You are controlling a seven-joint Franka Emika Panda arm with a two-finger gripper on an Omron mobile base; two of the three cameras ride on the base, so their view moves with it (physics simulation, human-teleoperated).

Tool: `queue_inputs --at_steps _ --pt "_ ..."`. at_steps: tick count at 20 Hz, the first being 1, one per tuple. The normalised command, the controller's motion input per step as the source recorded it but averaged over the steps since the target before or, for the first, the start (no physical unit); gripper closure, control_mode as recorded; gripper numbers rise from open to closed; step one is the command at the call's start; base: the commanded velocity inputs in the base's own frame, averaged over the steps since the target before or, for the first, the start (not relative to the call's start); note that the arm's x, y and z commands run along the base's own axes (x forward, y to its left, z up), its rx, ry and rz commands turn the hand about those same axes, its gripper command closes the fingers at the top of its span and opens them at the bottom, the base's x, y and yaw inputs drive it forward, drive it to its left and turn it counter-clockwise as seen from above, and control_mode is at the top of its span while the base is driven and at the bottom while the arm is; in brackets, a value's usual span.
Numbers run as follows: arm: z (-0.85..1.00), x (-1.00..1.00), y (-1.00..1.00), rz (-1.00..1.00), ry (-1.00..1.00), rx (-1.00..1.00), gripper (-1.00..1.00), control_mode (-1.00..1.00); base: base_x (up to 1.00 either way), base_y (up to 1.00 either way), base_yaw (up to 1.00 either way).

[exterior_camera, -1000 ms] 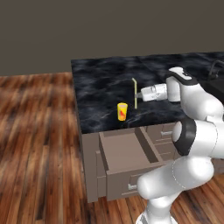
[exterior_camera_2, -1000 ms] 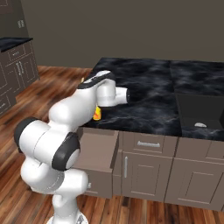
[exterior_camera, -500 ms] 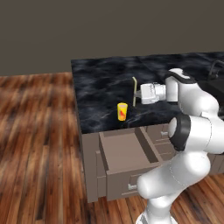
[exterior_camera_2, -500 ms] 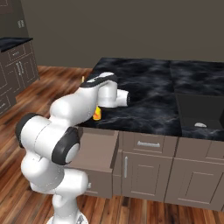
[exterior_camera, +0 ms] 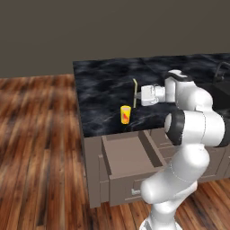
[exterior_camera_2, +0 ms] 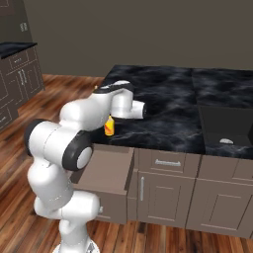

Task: Pick up the straw from the right drawer and put it inside the smoothie cup.

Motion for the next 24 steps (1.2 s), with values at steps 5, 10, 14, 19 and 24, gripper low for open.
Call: queue_inputs --at_steps 5,10,14,19,24 --pt "-0.26 0.32 0.0 0.0 0.0 0.0 1.0 -1.0 0.0 0.0 0.0" --pt "-0.29 0.29 0.0 0.0 0.0 0.0 1.0 -1.0 0.0 0.0 0.0" --pt "-0.25 0.29 0.0 0.0 0.0 0.0 1.0 -1.0 0.0 0.0 0.0" --pt "-0.21 0.24 -0.02 0.0 0.0 0.0 1.0 -1.0 0.0 0.0 0.0" --pt "-0.18 0.17 -0.07 0.0 0.0 0.0 1.0 -1.0 0.0 0.0 0.0"
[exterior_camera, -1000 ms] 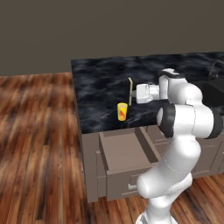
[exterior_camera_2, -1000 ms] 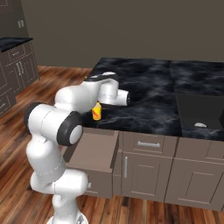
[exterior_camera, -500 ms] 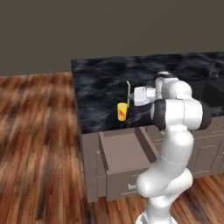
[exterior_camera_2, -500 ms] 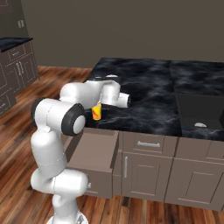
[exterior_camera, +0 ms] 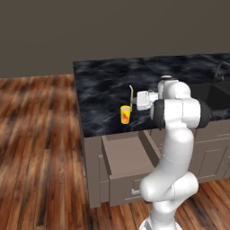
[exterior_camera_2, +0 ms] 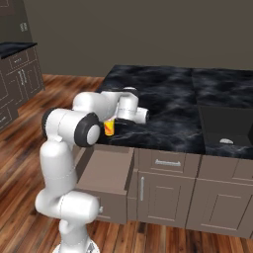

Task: Pick up the straw from the right drawer and put it inside the smoothie cup.

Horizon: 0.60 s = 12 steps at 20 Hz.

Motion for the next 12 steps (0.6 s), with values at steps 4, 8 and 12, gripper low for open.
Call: queue_inputs --at_steps 4,8,12 --pt "-0.12 0.12 -0.07 0.0 0.0 0.0 1.0 -1.0 0.0 0.0 0.0" --pt "-0.01 0.06 -0.02 0.0 -0.02 0.0 1.0 -1.0 0.0 0.0 0.0" --pt "0.0 0.0 0.0 0.01 -0.13 0.0 1.0 -1.0 0.0 0.0 0.0"
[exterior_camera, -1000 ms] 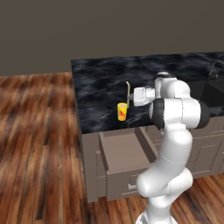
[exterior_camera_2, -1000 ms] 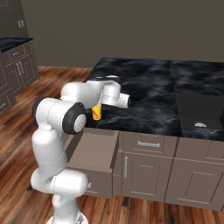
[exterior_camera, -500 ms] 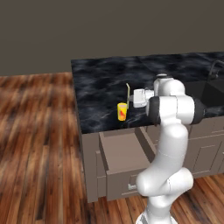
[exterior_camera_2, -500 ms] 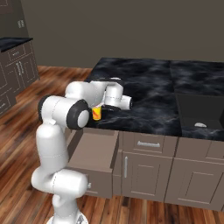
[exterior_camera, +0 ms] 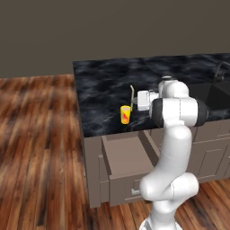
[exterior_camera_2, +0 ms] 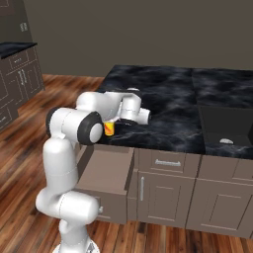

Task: Pick up the straw from the right drawer and put it inside the smoothie cup.

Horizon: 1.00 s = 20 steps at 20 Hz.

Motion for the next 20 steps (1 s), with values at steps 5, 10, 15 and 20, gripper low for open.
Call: queue_inputs --at_steps 5,10,15,20 --pt "0.02 0.0 0.0 0.01 -0.15 0.0 1.0 -1.0 0.0 0.0 0.0" --pt "0.0 0.13 0.0 0.0 -0.09 0.0 1.0 -1.0 0.0 0.0 0.0" --pt "0.0 0.31 0.0 0.0 0.0 0.0 1.0 -1.0 0.0 0.0 0.0" --pt "-0.01 0.32 0.0 0.0 0.0 0.0 1.0 -1.0 0.0 0.0 0.0"
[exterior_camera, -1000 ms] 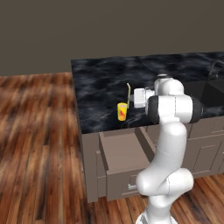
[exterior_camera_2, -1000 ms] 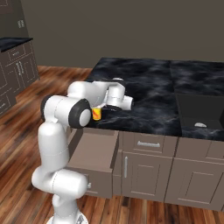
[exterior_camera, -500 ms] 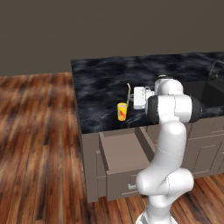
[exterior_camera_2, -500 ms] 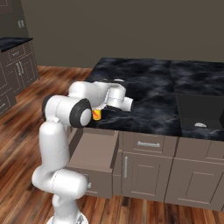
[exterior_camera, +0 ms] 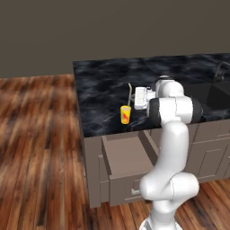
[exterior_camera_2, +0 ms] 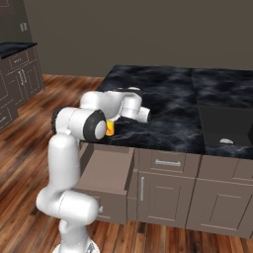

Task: Pick up the straw from the right drawer and put it inside the smoothie cup.

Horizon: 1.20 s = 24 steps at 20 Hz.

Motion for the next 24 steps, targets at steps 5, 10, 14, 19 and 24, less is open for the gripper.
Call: queue_inputs --at_steps 5,10,14,19,24 --pt "-0.13 0.27 0.0 0.0 0.01 0.0 1.0 -1.0 0.0 0.0 0.0" --pt "-0.26 0.18 0.0 0.0 0.02 0.0 1.0 -1.0 0.0 0.0 0.0" --pt "-0.29 0.12 0.0 0.0 0.04 0.0 1.0 -1.0 0.0 0.0 0.0" --pt "-0.22 0.11 0.0 0.0 0.04 0.0 1.0 -1.0 0.0 0.0 0.0" --pt "-0.16 0.1 0.0 0.0 0.02 0.0 1.0 -1.0 0.0 0.0 0.0"
